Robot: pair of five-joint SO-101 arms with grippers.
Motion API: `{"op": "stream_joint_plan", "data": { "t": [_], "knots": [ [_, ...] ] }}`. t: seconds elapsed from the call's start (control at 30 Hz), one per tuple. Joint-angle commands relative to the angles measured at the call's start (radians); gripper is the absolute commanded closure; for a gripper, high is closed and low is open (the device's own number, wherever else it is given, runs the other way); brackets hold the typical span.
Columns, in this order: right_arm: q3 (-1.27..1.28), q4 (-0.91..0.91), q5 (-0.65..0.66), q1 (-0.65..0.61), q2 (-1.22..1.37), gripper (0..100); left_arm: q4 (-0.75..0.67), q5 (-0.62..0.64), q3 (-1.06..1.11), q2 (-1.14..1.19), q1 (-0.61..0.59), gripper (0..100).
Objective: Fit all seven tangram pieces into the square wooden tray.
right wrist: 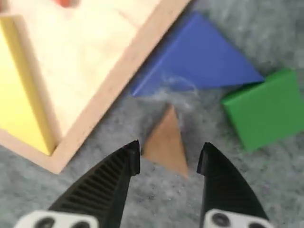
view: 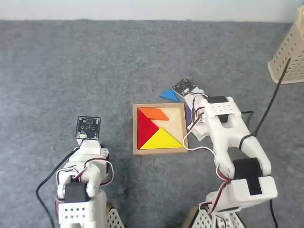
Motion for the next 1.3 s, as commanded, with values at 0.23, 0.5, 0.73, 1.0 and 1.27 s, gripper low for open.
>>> {"op": "stream_joint_plan", "data": {
  "t": [0.23, 0.5, 0.73, 1.0, 1.27],
  "knots": [
    [0.008, -0.016, -0.009, -0.019, 0.041, 79.4, 0.006, -0.002, -0.010, -0.018, 0.005, 98],
    [0.008, -0.019, -0.015, -0.021, 0.039, 94.6, 0.006, -0.002, -0.010, -0.018, 0.005, 98],
    [0.008, 0.001, -0.018, -0.021, -0.021, 95.4, 0.006, -0.002, -0.010, -0.018, 0.005, 98],
    [0.009, 0.084, -0.118, -0.185, -0.367, 95.3, 0.006, -0.002, -0.010, -0.018, 0.005, 98],
    [-0.141, 0.082, -0.123, -0.435, -0.280, 95.4, 0.006, -0.002, -0.010, -0.018, 0.005, 98]
  ]
}}
